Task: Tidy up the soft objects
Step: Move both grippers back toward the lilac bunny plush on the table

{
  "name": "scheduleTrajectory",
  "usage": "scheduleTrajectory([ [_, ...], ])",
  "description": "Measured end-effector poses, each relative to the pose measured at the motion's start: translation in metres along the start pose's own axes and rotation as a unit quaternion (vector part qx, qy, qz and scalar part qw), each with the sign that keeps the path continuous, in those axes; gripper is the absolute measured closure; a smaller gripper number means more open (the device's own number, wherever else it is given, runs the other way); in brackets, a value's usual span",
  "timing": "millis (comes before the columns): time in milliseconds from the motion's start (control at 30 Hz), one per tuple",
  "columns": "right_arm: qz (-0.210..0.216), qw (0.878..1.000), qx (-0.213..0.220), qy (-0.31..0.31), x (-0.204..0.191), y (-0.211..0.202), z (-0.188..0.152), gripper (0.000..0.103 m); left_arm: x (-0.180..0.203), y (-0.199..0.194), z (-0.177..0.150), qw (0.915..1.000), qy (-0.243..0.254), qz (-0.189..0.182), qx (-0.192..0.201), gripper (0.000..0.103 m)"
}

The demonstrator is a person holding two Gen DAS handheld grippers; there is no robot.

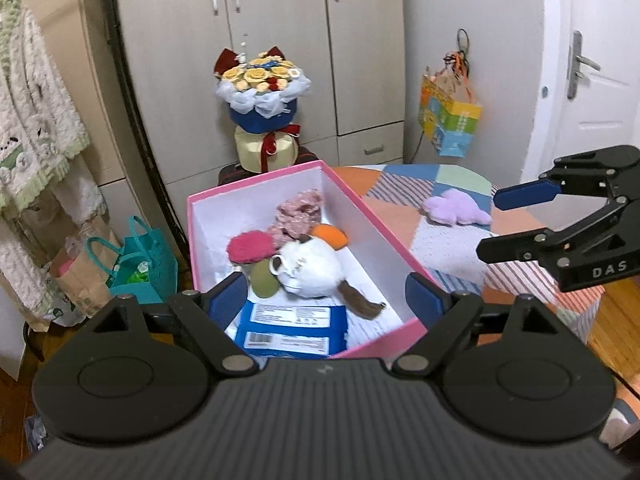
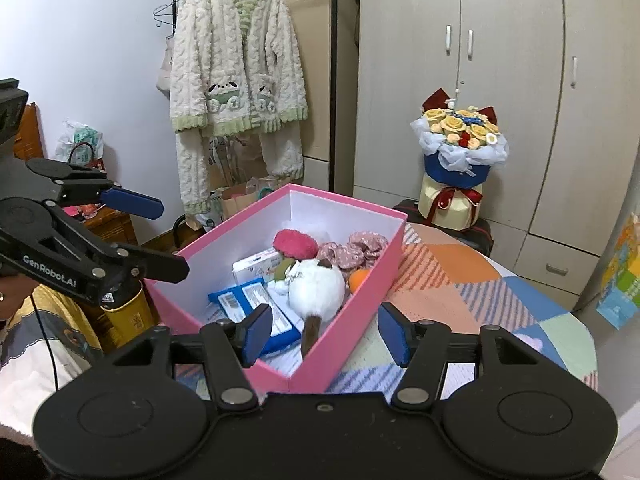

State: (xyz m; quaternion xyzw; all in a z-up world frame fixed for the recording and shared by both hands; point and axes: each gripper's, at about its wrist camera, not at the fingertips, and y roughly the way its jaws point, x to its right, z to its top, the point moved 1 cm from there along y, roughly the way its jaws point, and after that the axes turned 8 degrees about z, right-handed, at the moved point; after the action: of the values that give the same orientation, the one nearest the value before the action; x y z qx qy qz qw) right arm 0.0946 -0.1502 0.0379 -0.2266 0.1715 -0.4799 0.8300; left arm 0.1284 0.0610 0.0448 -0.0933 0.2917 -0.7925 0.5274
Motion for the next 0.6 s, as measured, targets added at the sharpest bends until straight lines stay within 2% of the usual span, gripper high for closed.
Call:
scheduleTrajectory([
  [233, -0.007, 1.000, -0.005, 0.004, 0.002, -0.026, -0.024, 0.036, 0.030, -0.002, -0.004, 0.9993, 0.027, -0.021, -0.016, 0.016],
  [600, -0.024, 1.000, 0.001, 0.005, 0.023, -0.055, -0.055, 0.035, 0.091, 0.011, 0.009, 0.9954, 0.070, -0.064, -0.016, 0.016],
])
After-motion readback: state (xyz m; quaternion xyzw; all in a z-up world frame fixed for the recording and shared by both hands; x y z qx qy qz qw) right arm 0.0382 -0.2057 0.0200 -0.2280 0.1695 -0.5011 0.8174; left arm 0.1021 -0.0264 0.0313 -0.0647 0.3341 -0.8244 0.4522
